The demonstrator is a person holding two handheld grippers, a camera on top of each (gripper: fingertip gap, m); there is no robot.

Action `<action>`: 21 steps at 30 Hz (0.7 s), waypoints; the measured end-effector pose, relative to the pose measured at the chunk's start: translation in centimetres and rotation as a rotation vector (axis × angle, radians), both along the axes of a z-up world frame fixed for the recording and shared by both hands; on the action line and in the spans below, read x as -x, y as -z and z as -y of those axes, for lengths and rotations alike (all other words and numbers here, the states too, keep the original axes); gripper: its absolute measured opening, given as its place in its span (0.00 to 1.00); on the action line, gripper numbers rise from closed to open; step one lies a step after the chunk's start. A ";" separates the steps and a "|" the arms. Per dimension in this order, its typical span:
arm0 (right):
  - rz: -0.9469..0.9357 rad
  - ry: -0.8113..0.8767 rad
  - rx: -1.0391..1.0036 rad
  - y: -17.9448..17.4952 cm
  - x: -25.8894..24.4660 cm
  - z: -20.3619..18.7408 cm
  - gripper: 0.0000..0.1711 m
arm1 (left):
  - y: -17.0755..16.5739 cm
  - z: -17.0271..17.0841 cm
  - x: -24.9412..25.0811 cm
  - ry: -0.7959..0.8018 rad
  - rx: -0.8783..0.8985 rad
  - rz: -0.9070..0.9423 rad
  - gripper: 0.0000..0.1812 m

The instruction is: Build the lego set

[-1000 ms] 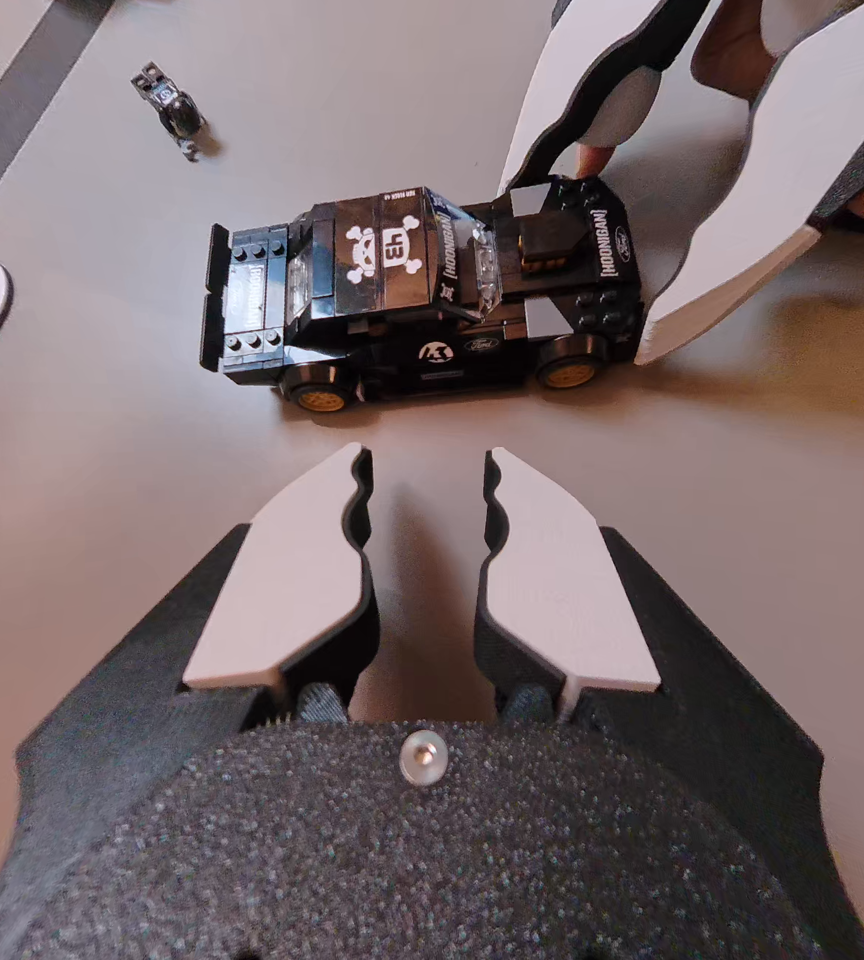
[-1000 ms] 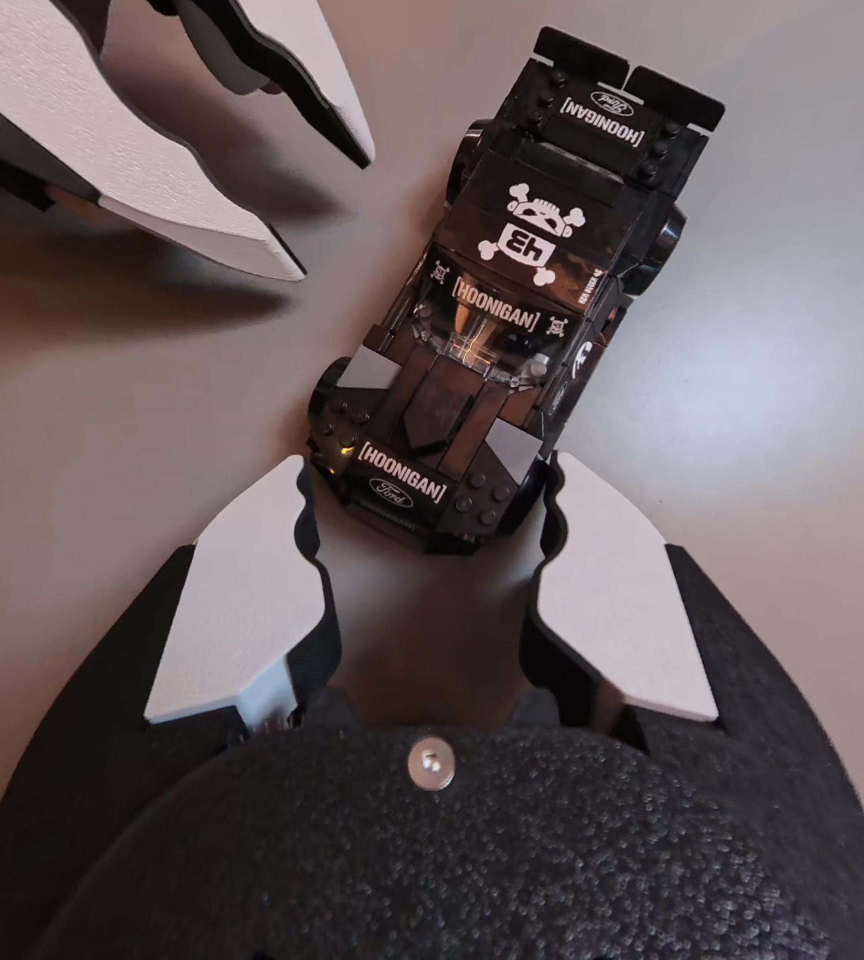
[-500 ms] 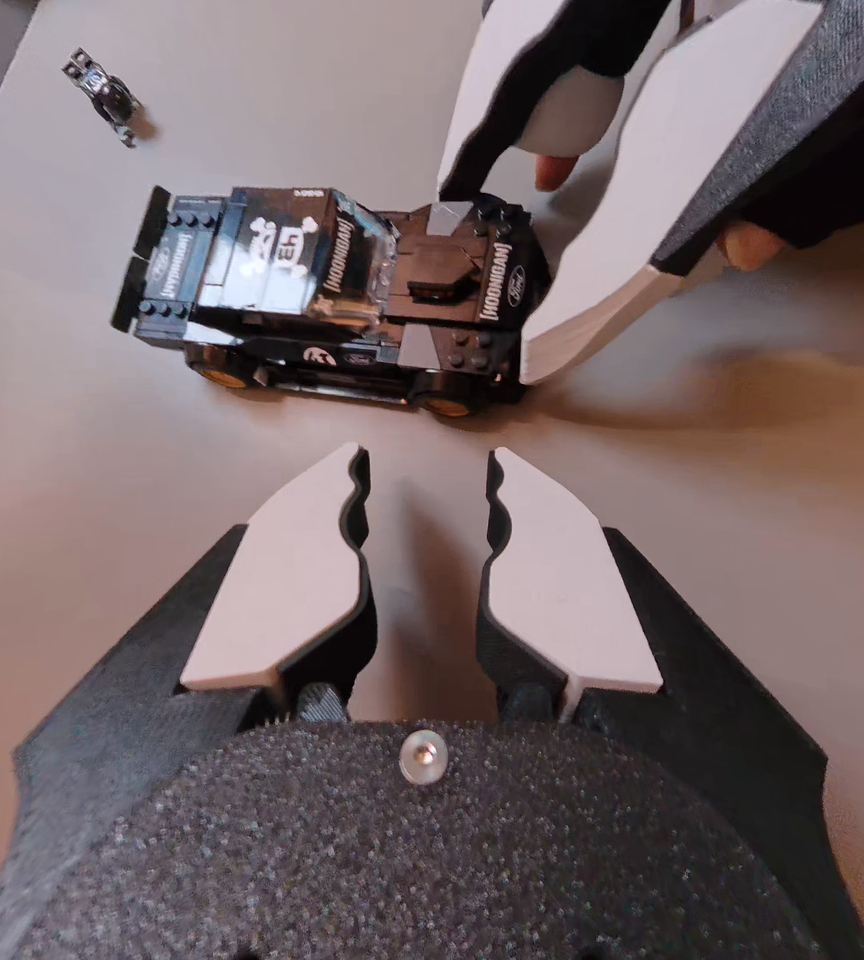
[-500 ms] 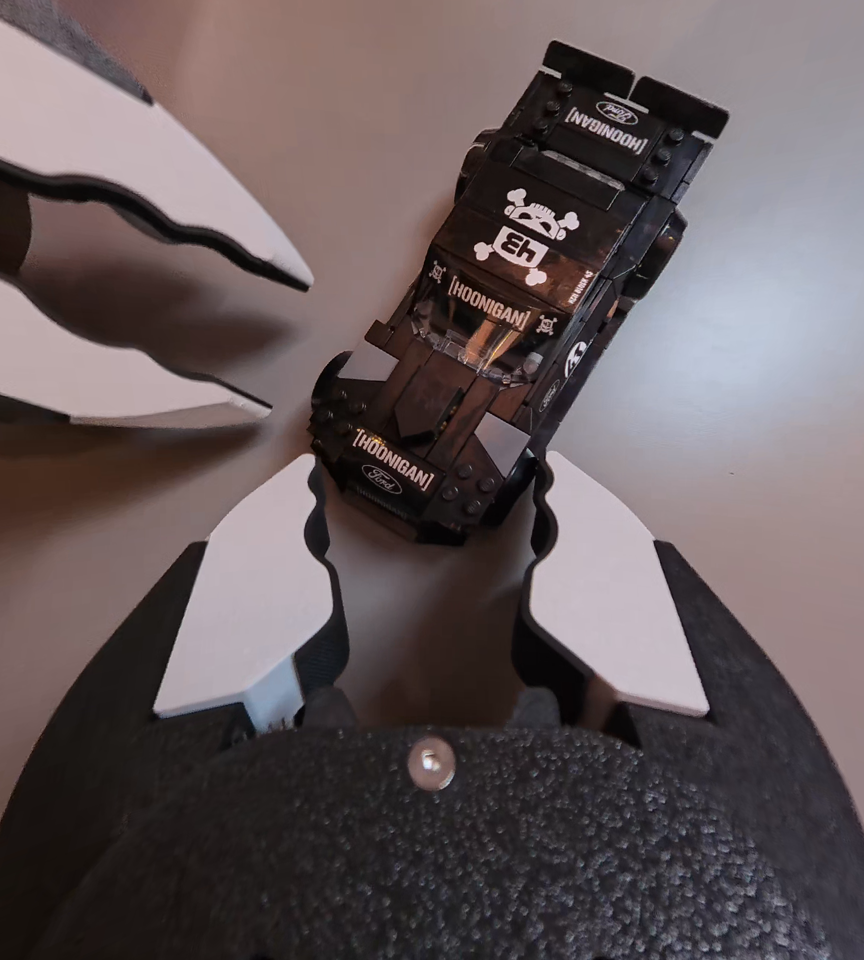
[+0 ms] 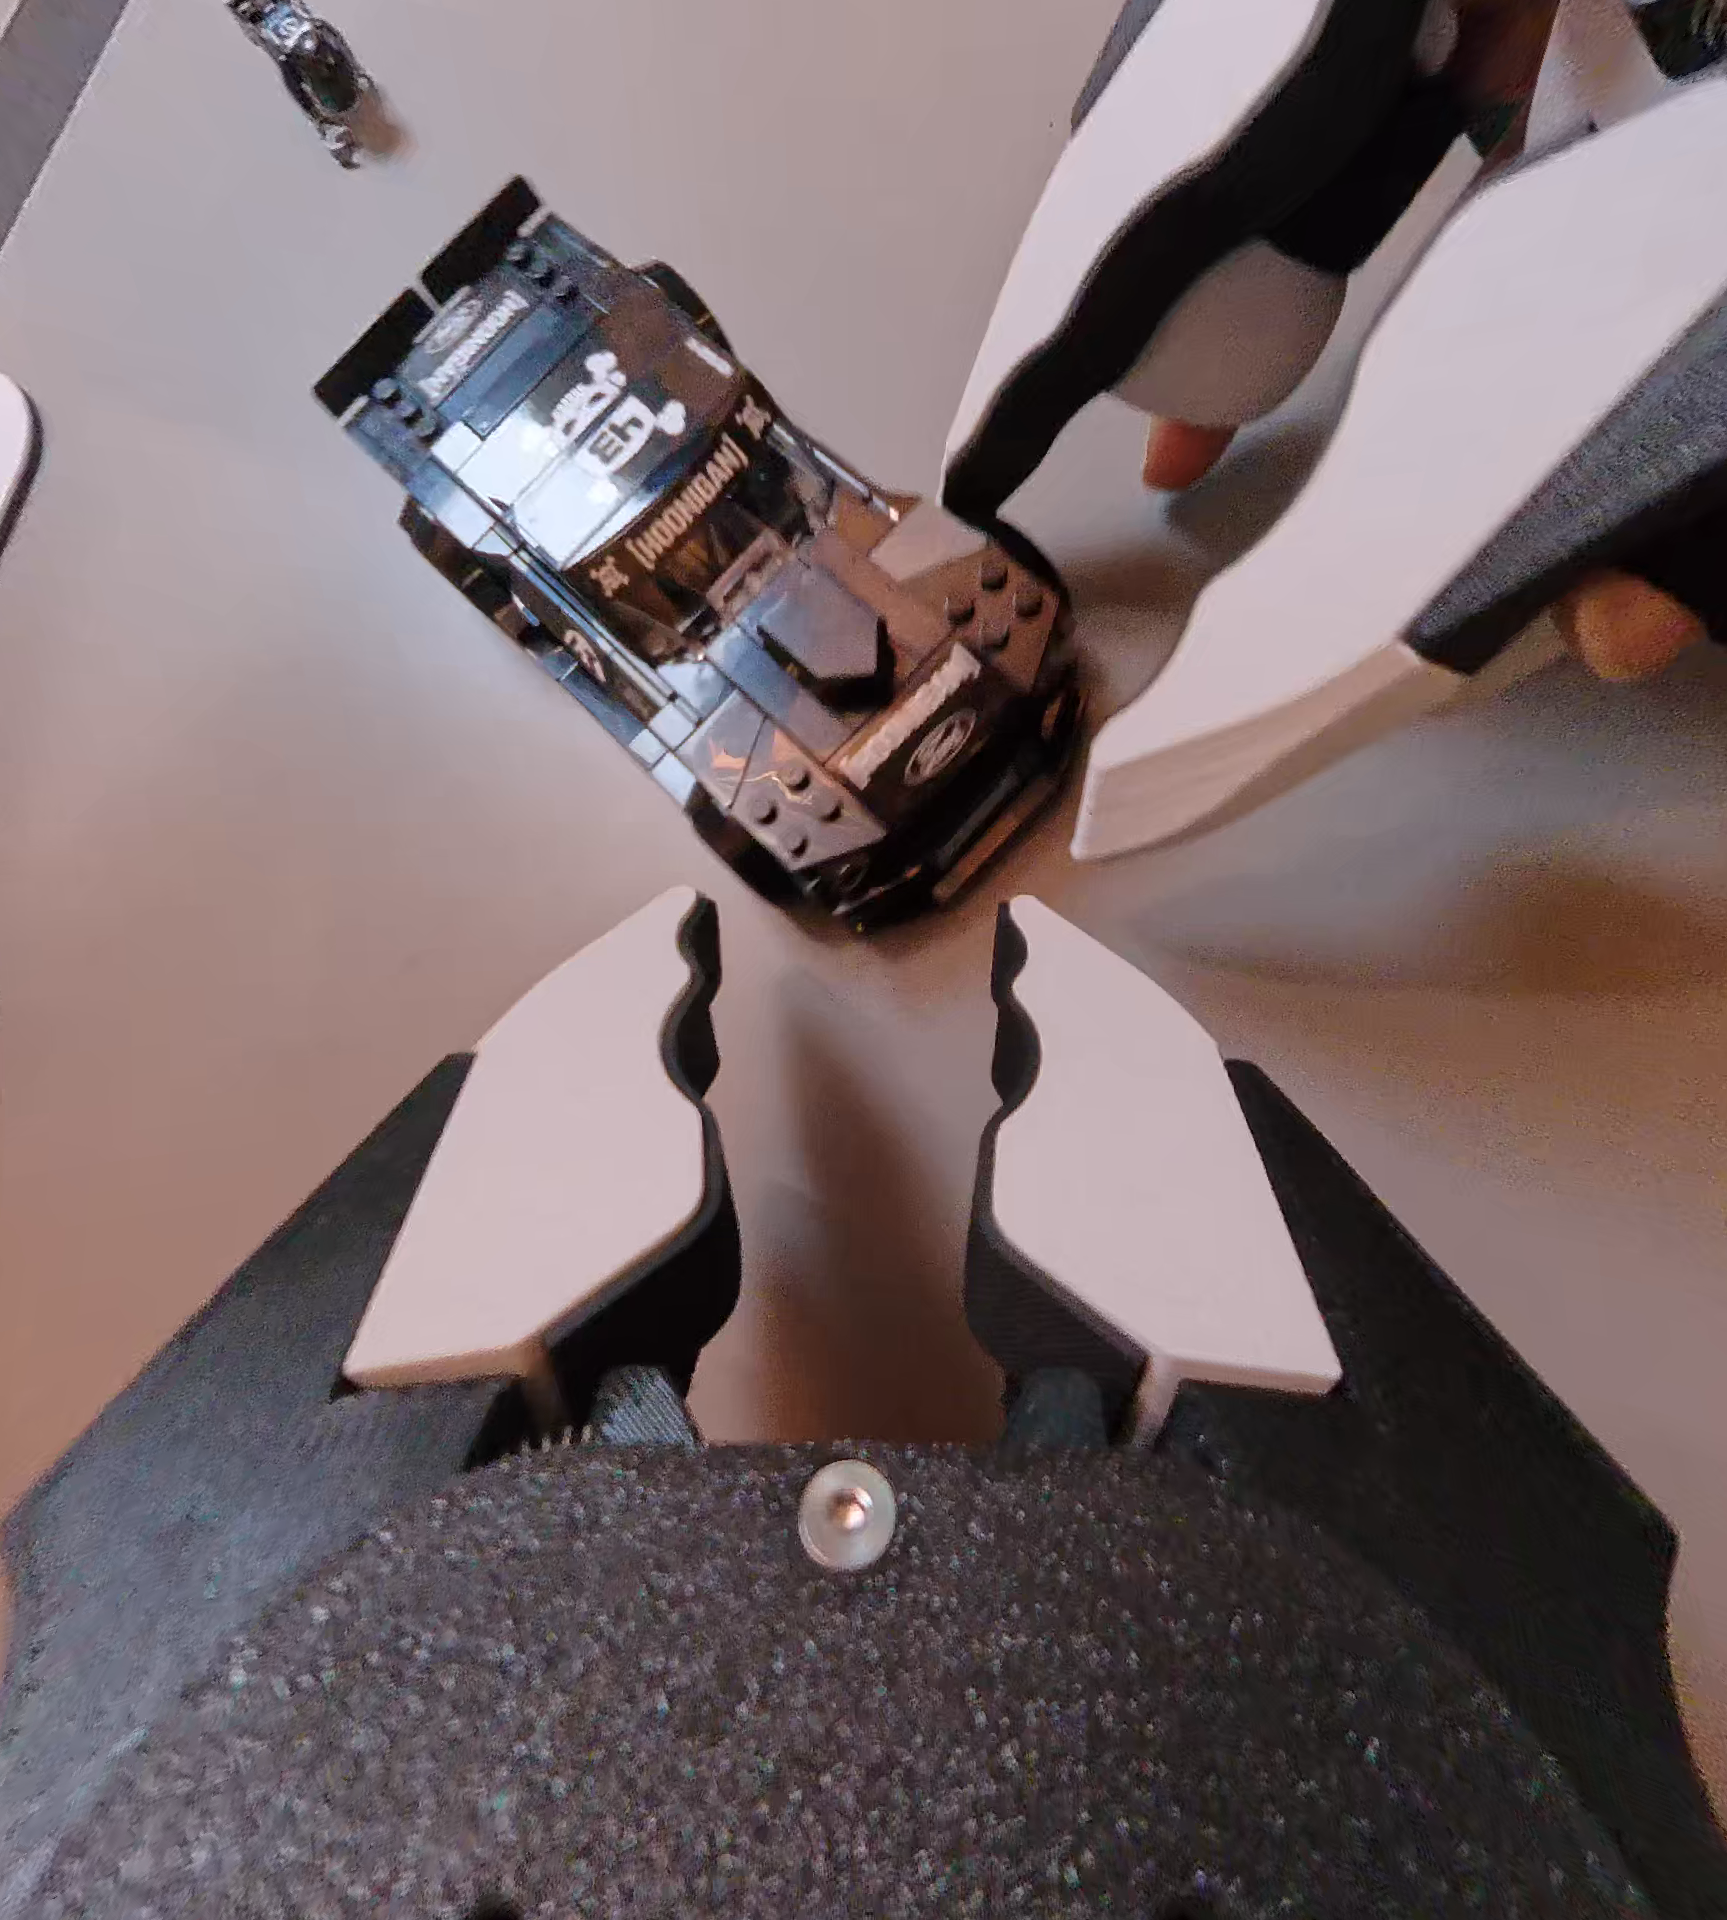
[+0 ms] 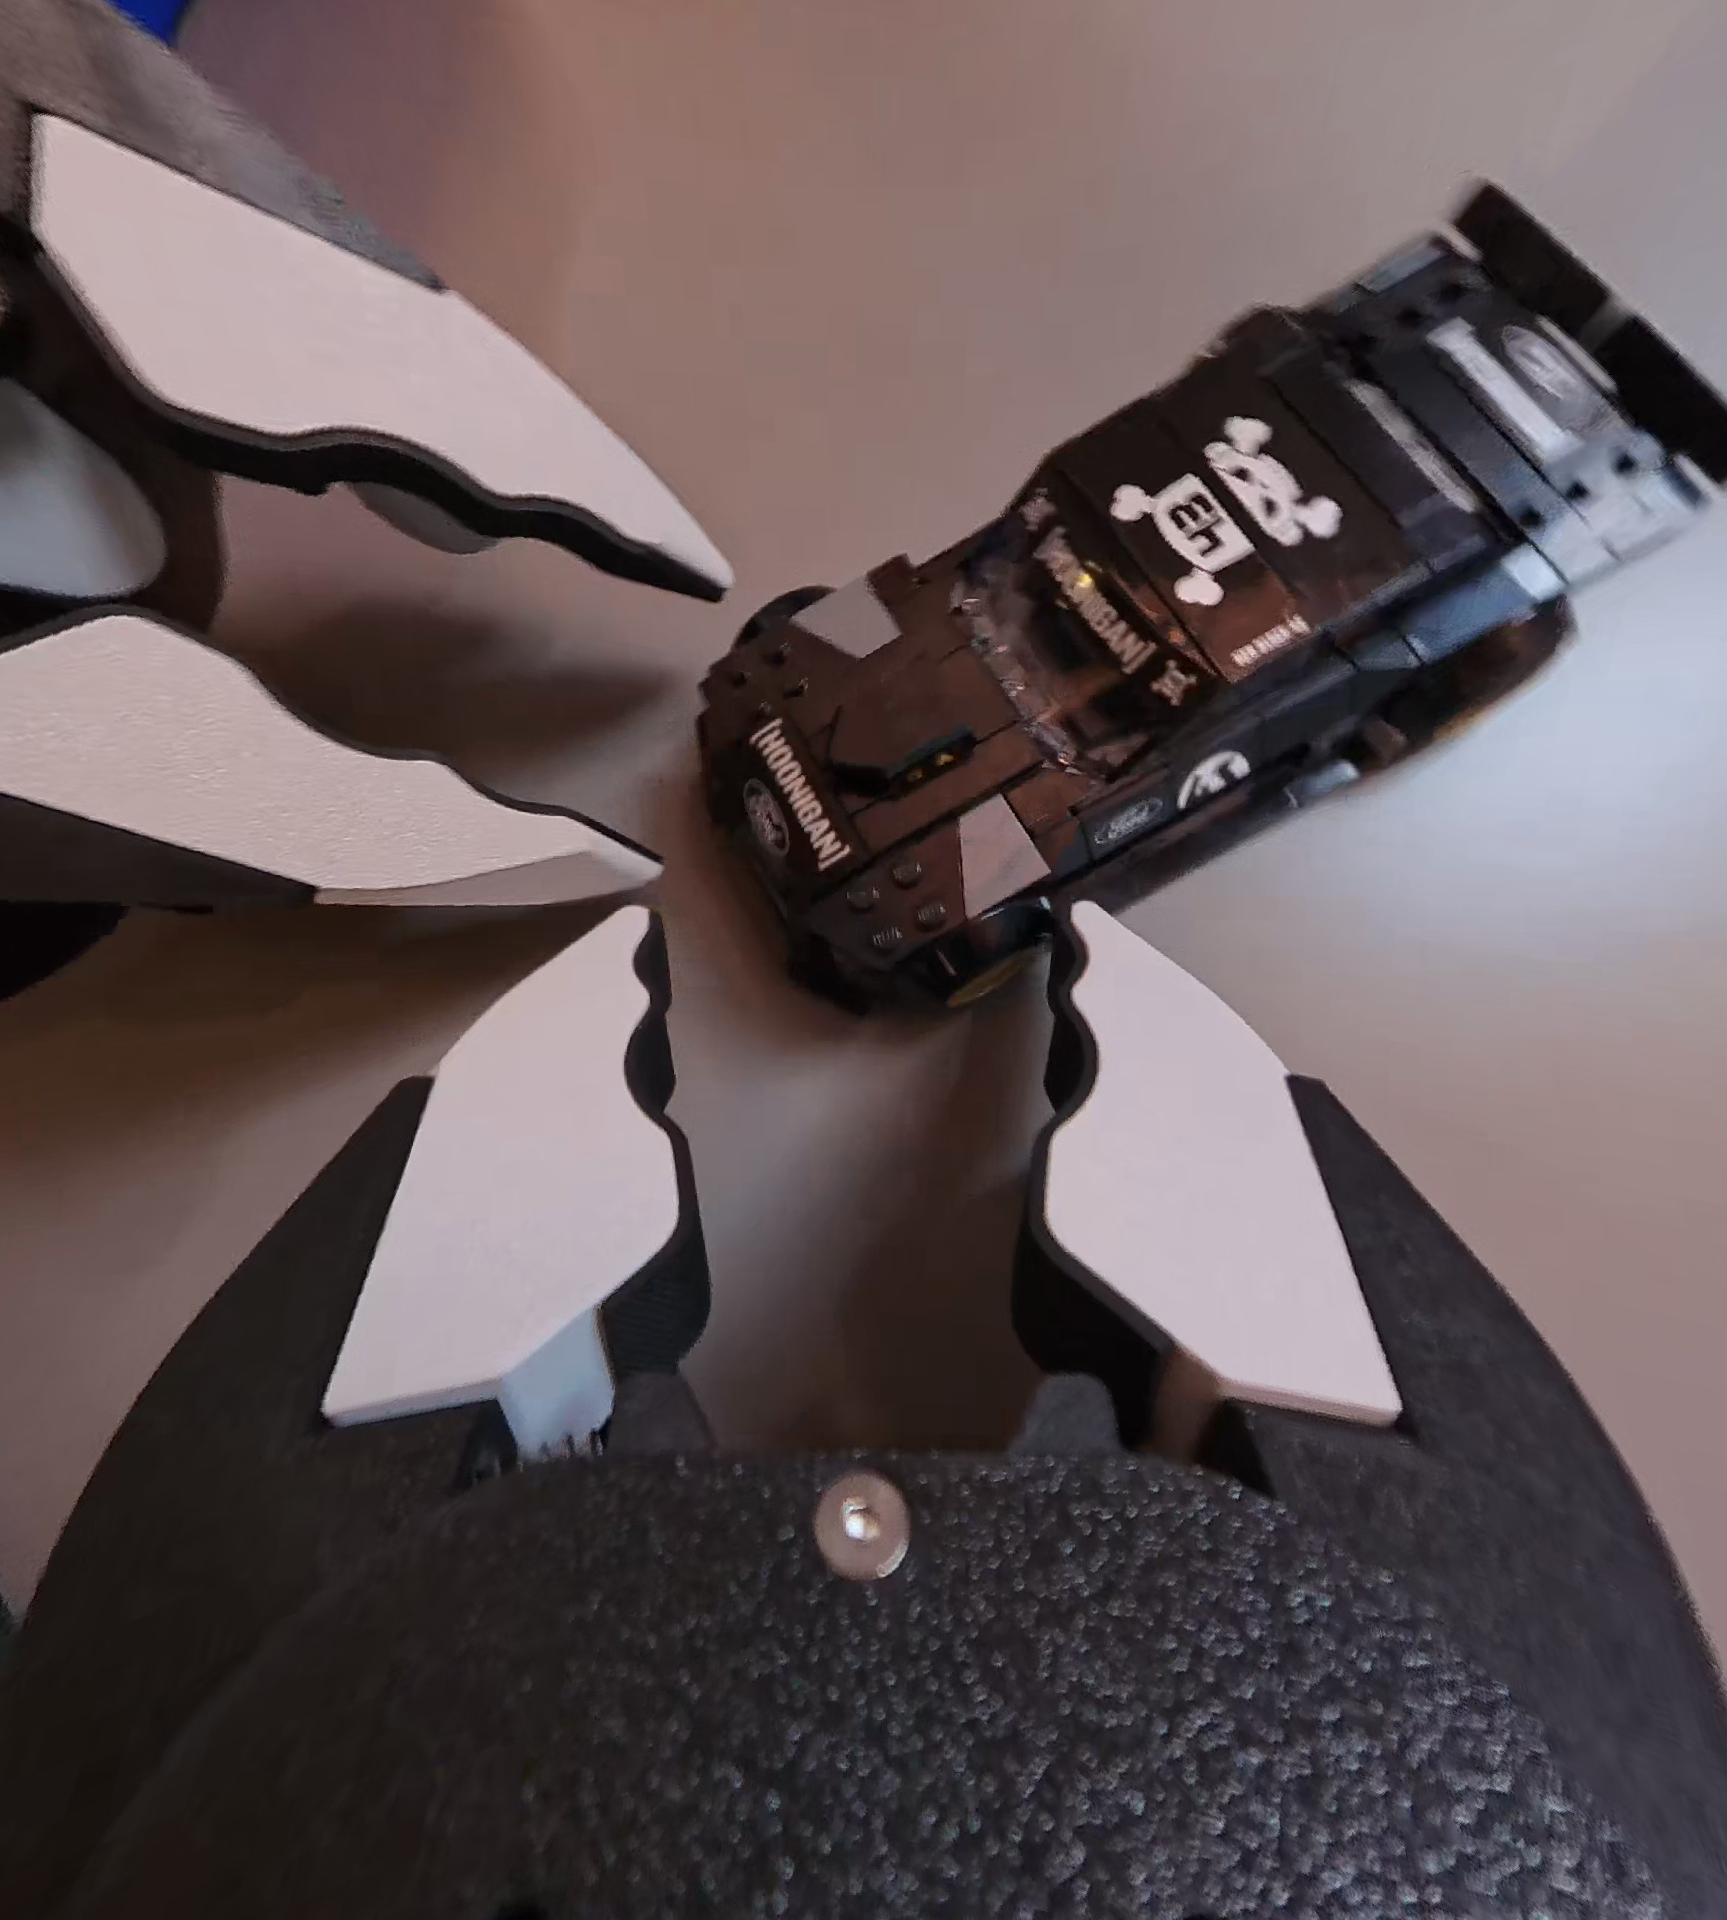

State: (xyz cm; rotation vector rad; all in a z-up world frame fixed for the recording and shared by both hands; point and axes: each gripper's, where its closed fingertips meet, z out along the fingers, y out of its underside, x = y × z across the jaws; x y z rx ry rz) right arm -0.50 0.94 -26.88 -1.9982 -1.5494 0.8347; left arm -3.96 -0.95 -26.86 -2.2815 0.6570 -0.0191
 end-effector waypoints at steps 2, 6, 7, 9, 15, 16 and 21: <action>-0.037 -0.055 0.003 -0.4 0.8 1.2 0.40 | -0.3 0.4 0.3 -0.012 -0.001 0.009 0.31; -0.059 -0.146 0.005 -0.4 2.0 3.0 0.38 | 0.0 1.3 1.5 -0.052 0.017 -0.031 0.35; -0.065 -0.154 0.009 -0.4 2.2 3.1 0.38 | 0.1 1.5 1.8 -0.063 0.022 -0.036 0.36; -0.087 -0.166 0.029 -0.5 2.7 3.3 0.38 | -0.1 1.9 2.4 -0.087 0.020 -0.034 0.37; -0.150 -0.166 0.088 -0.8 4.3 3.8 0.39 | 0.3 3.1 3.6 -0.133 0.049 -0.021 0.37; -0.163 -0.162 0.095 -0.9 4.7 3.9 0.39 | 0.4 3.2 3.7 -0.139 0.055 -0.020 0.37; -0.196 -0.153 0.109 -1.1 5.9 3.7 0.38 | 0.6 3.6 4.1 -0.157 0.068 -0.017 0.36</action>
